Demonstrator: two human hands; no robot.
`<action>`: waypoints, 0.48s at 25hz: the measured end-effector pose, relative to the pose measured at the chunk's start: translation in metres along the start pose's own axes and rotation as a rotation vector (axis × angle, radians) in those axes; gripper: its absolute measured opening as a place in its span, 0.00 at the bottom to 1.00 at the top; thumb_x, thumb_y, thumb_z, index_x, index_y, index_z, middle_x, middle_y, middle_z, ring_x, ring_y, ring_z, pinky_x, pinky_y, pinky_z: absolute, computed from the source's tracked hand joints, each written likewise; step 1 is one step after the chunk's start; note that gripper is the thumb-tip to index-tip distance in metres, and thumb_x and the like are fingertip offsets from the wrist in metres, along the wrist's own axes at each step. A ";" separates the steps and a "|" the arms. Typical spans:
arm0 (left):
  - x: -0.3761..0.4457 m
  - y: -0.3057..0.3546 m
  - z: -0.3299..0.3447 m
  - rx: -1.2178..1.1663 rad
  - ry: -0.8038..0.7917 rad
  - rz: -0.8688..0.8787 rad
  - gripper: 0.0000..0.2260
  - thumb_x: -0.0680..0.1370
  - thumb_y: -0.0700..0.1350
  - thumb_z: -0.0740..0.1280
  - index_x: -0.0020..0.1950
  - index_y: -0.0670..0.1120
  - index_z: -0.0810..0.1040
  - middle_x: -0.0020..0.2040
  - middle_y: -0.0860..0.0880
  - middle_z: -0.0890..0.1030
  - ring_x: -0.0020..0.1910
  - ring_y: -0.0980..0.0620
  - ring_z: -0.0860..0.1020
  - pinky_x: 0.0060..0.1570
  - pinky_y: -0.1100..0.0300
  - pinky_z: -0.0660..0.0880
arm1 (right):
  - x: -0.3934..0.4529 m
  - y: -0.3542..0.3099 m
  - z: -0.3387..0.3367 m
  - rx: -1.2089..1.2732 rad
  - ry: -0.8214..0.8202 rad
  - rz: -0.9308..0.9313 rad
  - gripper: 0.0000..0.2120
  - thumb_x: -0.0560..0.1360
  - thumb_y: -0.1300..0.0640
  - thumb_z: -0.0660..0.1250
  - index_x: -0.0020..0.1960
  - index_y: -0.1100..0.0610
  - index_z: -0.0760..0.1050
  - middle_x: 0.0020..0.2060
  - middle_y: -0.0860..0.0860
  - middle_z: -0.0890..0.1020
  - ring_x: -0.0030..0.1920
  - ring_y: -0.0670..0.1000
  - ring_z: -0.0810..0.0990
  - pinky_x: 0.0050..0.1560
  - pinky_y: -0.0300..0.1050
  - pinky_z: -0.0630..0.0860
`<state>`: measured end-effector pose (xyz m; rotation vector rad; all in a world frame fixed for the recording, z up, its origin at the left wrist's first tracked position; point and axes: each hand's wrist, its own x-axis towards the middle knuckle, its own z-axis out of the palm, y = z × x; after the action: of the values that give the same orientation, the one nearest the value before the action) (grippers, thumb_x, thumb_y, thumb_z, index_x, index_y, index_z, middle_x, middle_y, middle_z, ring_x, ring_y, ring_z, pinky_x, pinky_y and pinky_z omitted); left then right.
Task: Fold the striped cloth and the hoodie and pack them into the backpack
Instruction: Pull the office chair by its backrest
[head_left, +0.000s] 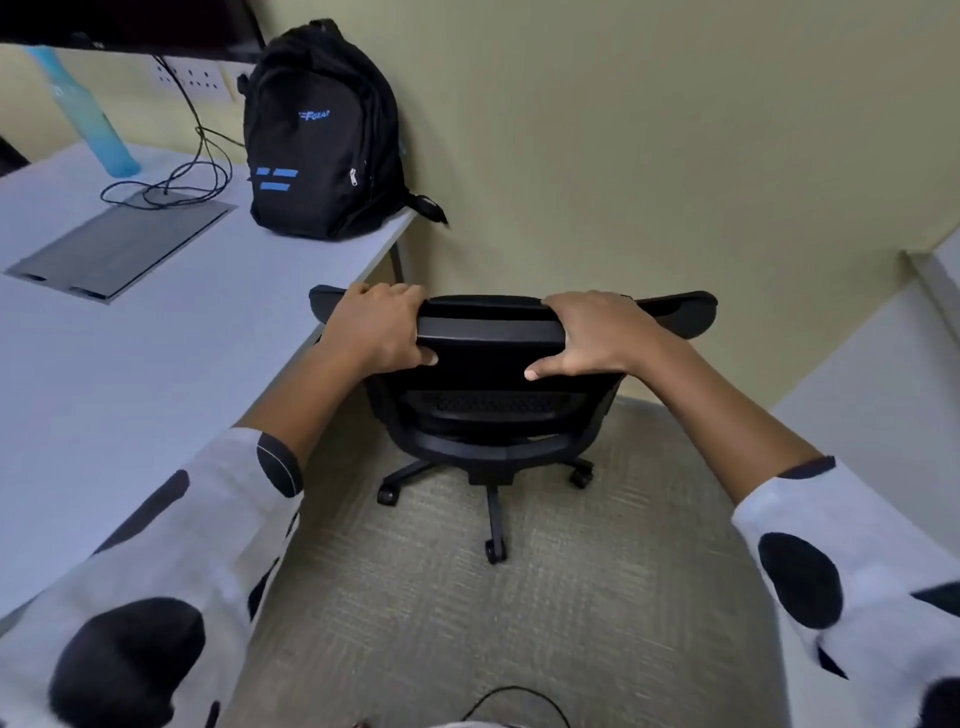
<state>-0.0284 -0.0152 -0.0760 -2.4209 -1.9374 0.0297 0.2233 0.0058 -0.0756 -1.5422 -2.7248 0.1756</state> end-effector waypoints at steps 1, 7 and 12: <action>-0.002 0.004 -0.002 0.000 0.002 -0.009 0.26 0.69 0.60 0.70 0.60 0.47 0.70 0.60 0.47 0.77 0.59 0.45 0.74 0.61 0.49 0.63 | -0.002 0.004 0.000 0.001 0.005 -0.002 0.32 0.64 0.32 0.70 0.57 0.53 0.73 0.49 0.49 0.81 0.49 0.55 0.78 0.46 0.48 0.74; -0.026 0.030 -0.006 0.011 0.001 -0.060 0.26 0.69 0.61 0.71 0.56 0.45 0.70 0.56 0.46 0.77 0.56 0.43 0.74 0.58 0.48 0.64 | -0.021 0.008 0.000 -0.060 0.034 0.000 0.32 0.64 0.32 0.69 0.57 0.54 0.73 0.50 0.52 0.81 0.50 0.58 0.79 0.48 0.50 0.75; -0.064 0.043 -0.004 -0.001 0.028 -0.088 0.27 0.68 0.63 0.70 0.55 0.45 0.70 0.55 0.46 0.77 0.56 0.43 0.74 0.58 0.48 0.64 | -0.050 -0.003 0.005 -0.067 0.060 -0.014 0.29 0.66 0.33 0.68 0.56 0.54 0.74 0.50 0.52 0.81 0.50 0.58 0.78 0.48 0.50 0.74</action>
<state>0.0002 -0.0869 -0.0746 -2.3204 -2.0302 -0.0079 0.2465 -0.0391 -0.0780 -1.5170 -2.7216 0.0370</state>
